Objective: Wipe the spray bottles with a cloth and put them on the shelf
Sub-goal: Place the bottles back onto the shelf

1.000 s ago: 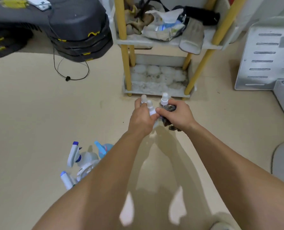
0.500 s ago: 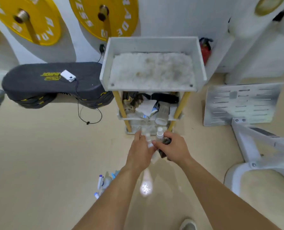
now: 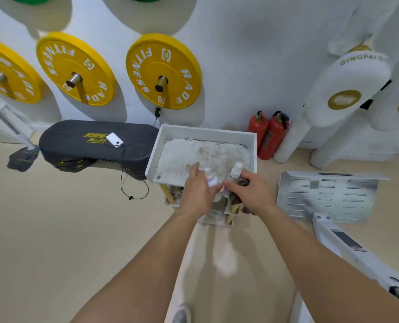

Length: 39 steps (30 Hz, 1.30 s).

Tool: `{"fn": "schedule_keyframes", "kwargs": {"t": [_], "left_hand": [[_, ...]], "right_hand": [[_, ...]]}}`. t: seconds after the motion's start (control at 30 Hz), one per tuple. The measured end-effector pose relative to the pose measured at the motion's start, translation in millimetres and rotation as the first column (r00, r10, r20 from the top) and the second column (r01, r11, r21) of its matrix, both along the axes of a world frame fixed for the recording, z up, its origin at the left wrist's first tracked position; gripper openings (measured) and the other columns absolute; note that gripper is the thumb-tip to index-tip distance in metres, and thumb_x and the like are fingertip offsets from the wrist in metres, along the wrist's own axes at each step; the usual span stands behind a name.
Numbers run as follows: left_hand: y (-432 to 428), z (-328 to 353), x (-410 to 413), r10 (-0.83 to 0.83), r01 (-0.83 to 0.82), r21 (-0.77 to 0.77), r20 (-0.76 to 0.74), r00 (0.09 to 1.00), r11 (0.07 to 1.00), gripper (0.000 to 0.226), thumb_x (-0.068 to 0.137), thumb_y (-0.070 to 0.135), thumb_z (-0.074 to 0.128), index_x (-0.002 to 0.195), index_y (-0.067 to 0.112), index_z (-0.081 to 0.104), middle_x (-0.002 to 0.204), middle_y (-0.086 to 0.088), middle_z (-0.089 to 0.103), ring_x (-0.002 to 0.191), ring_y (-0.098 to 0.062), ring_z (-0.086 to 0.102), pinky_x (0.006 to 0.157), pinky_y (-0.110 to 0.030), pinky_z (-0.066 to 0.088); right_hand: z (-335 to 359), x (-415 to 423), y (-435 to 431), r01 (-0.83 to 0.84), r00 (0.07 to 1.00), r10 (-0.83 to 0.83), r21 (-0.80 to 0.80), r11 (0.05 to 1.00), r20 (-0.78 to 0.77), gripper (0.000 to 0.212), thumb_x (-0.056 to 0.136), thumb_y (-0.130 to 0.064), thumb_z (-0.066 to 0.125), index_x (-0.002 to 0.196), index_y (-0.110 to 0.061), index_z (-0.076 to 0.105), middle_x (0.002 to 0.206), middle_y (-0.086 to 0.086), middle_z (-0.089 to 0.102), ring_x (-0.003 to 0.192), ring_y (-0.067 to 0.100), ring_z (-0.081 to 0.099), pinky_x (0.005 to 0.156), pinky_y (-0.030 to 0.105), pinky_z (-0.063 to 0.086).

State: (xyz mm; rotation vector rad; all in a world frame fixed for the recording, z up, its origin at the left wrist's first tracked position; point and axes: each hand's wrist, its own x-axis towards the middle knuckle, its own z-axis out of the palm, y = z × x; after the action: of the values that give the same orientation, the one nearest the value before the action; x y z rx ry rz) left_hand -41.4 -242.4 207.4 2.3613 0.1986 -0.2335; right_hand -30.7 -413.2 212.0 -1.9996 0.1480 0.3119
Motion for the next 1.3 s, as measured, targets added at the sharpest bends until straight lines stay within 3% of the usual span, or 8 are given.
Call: {"fn": "schedule_keyframes", "kwargs": {"t": [0.13,0.23,0.37,0.63,0.83,1.0,1.2,1.3], "left_hand": [[7.6,-9.9,60.8,0.001,-0.001,-0.009,-0.014,1.000,1.000,0.065,0.096,0.041,0.064,0.145,0.004,0.042,0.164,0.001,0.013,0.128,-0.029,0.053,0.102,-0.045,0.046],[10.7,-24.6,106.0,-0.042,0.042,0.003,-0.049,0.998,0.999,0.060,0.097,0.040,0.063,0.140,0.003,0.044,0.165,0.001,0.008,0.123,-0.027,0.055,0.099,-0.044,0.047],[9.8,-50.9,162.9,-0.150,0.149,-0.025,-0.044,0.988,0.989,0.055,0.096,0.034,0.067,0.138,0.003,0.047,0.164,-0.002,0.014,0.129,-0.027,0.052,0.102,-0.038,0.044],[-3.3,-91.8,224.7,-0.270,0.268,-0.132,-0.003,0.963,0.954,0.056,0.093,0.021,0.071,0.141,0.007,0.046,0.160,0.004,0.021,0.118,-0.014,0.050,0.093,-0.021,0.036],[-4.7,-90.2,235.4,-0.342,0.343,-0.175,0.037,0.939,0.923,0.034,0.086,0.021,0.076,0.118,0.015,0.065,0.155,0.002,0.030,0.112,-0.009,0.049,0.096,-0.025,0.041],[-2.8,-99.2,233.5,-0.334,0.336,-0.156,0.037,0.942,0.929,0.031,0.086,0.029,0.074,0.114,0.017,0.068,0.161,0.011,0.020,0.110,-0.009,0.050,0.091,-0.031,0.046],[0.9,-106.5,236.2,-0.292,0.298,-0.156,0.061,0.954,0.942,0.027,0.090,0.026,0.071,0.112,0.011,0.065,0.163,0.005,0.013,0.111,-0.007,0.046,0.088,-0.023,0.038],[1.2,-108.3,234.9,-0.284,0.288,-0.184,0.047,0.958,0.940,0.029,0.087,0.023,0.075,0.111,0.009,0.067,0.164,0.004,0.011,0.115,-0.007,0.042,0.097,-0.027,0.040]], "right_hand": [[-16.3,54.5,2.5,0.045,0.999,-0.044,-0.036,0.998,0.016,0.048,0.074,-0.061,0.076,0.074,-0.015,0.059,0.074,0.007,0.069,0.070,0.027,0.069,0.056,0.031,0.045],[-28.4,95.2,7.0,0.126,0.991,-0.122,-0.059,0.990,0.059,0.033,0.082,-0.047,0.078,0.077,-0.016,0.066,0.073,0.001,0.067,0.070,0.014,0.063,0.064,0.031,0.048],[-48.4,138.7,8.0,0.200,0.979,-0.198,-0.047,0.979,0.059,0.026,0.087,-0.036,0.077,0.070,-0.025,0.061,0.062,-0.009,0.058,0.056,-0.003,0.058,0.050,0.010,0.039],[-83.1,190.5,5.7,0.221,0.972,-0.213,-0.073,0.973,0.101,0.021,0.087,-0.039,0.074,0.102,-0.025,0.073,0.094,-0.006,0.073,0.088,0.012,0.067,0.079,0.030,0.053],[-91.3,198.1,8.9,0.100,0.984,-0.085,-0.095,0.990,0.157,0.016,0.086,-0.026,0.078,0.098,-0.029,0.068,0.096,-0.012,0.067,0.082,0.001,0.063,0.070,0.016,0.046],[-109.7,192.4,18.2,0.172,0.971,-0.121,-0.253,0.952,0.204,0.018,0.085,-0.027,0.077,0.092,-0.011,0.072,0.120,-0.003,0.057,0.087,0.019,0.061,0.073,0.032,0.049],[-111.9,190.8,28.8,0.236,0.971,-0.222,-0.247,0.940,0.083,0.029,0.085,-0.034,0.076,0.107,-0.015,0.073,0.147,0.000,0.042,0.106,0.015,0.055,0.092,0.030,0.047],[-113.2,188.9,28.5,0.253,0.965,-0.263,-0.258,0.932,-0.003,0.028,0.089,-0.035,0.073,0.109,-0.015,0.071,0.129,0.006,0.047,0.099,0.013,0.050,0.093,0.024,0.041]]}}
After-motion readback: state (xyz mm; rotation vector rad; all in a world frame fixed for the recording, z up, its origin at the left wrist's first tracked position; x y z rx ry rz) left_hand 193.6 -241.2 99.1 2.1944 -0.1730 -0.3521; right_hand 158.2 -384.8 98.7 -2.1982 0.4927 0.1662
